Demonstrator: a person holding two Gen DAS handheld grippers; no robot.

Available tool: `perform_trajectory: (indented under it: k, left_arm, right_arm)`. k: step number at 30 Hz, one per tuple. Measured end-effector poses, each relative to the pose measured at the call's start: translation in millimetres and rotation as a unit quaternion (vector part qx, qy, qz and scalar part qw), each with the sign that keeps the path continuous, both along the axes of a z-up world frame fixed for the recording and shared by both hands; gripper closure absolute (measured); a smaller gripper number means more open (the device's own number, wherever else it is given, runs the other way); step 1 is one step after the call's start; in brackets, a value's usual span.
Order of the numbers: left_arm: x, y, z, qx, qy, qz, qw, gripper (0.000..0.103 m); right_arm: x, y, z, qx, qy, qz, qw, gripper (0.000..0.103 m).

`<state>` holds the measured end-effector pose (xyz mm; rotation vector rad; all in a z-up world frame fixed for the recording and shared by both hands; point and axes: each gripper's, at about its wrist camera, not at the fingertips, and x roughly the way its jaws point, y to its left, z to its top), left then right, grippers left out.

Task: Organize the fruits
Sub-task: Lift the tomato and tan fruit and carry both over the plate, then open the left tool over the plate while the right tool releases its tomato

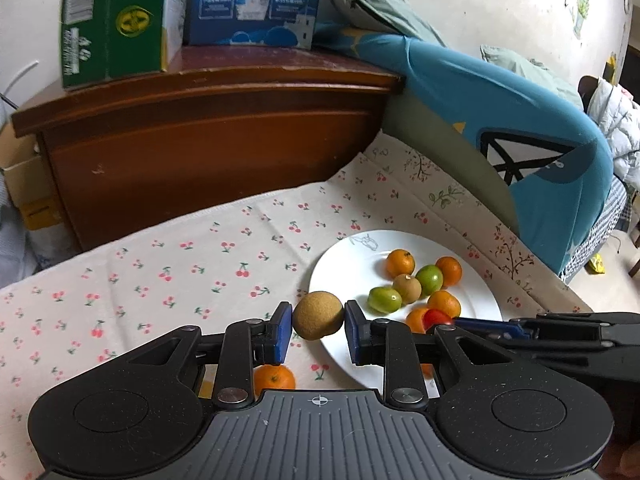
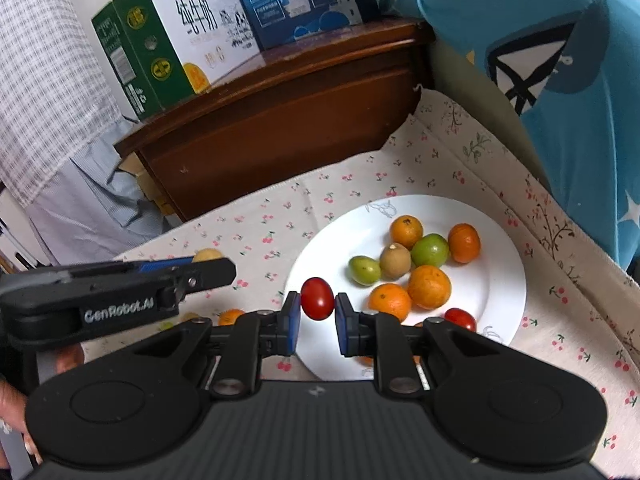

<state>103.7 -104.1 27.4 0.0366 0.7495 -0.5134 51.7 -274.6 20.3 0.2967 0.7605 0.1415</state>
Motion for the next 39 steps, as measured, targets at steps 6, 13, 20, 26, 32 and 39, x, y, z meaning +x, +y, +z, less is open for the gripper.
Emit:
perform_trajectory:
  k: [6,13,20,26,32,39]
  left_arm:
    - [13.1,-12.9,-9.5,0.0,0.013,-0.014,0.9998,0.078]
    - [24.4,-22.7,-19.7,-0.002,0.033,-0.021,0.9992,0.078]
    - [28.9,-34.4,-27.9,-0.001,0.047,-0.031,0.9984,0.077]
    - [28.3,-36.2,-20.3,-0.007,0.04,-0.029,0.9987,0.057]
    - [19.8,-35.0,-2.2,0.006,0.005,-0.021,0.9997,0.033]
    - [7.8,-21.5,17.4,0.014,-0.01,-0.008,0.9998,0.019]
  right_arm:
    - [8.9,-5.5,-11.9,0.004,0.021,-0.004,1.0,0.085]
    - [15.7,-10.2,-16.5,0.005,0.027,-0.011,1.0,0.085]
    - [21.5,-12.3,-23.1,0.003,0.038,-0.02,0.999,0.084]
    - [20.9,-18.3,-20.5,0.004,0.034,-0.044,0.998,0.082]
    - [17.7,-20.9,-12.5,0.001,0.02,-0.055,0.998,0.081]
    - [12.1,-16.0,-1.8,0.006,0.005,-0.044,0.999,0.08]
